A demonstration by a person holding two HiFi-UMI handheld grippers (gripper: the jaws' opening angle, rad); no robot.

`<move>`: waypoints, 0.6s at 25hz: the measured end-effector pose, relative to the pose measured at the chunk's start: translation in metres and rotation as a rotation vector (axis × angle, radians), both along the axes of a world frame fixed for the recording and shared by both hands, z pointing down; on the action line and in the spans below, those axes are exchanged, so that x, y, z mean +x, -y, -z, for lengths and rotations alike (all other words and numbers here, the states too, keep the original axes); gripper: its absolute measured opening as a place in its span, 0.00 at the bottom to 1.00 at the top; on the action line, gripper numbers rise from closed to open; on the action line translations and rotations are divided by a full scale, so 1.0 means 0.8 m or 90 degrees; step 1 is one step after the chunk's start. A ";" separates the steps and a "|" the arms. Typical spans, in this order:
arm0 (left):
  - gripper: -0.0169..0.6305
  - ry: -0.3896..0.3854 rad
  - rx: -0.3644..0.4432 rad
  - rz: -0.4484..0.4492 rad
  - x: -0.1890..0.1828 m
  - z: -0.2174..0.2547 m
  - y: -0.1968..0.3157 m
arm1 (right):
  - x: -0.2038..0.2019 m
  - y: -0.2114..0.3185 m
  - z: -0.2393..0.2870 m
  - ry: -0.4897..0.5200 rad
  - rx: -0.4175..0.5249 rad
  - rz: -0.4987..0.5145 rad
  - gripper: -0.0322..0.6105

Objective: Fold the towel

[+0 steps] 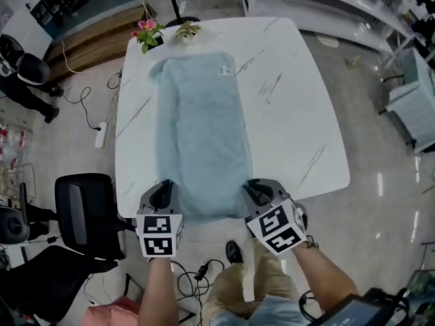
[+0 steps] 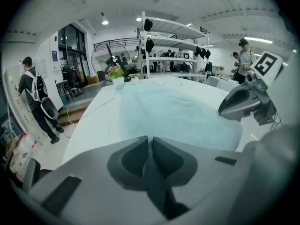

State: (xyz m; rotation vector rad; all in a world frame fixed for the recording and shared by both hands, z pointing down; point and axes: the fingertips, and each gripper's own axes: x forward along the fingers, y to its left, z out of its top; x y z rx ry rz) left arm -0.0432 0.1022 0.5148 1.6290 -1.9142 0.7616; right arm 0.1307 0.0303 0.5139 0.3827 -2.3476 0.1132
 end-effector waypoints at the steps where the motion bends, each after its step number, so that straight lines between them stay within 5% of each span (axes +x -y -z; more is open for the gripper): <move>1: 0.08 -0.003 -0.008 -0.008 0.000 0.000 0.005 | -0.001 0.004 0.000 -0.014 0.014 0.015 0.13; 15: 0.08 -0.029 -0.019 0.011 -0.002 -0.001 0.118 | -0.007 0.151 -0.007 -0.058 0.038 0.051 0.13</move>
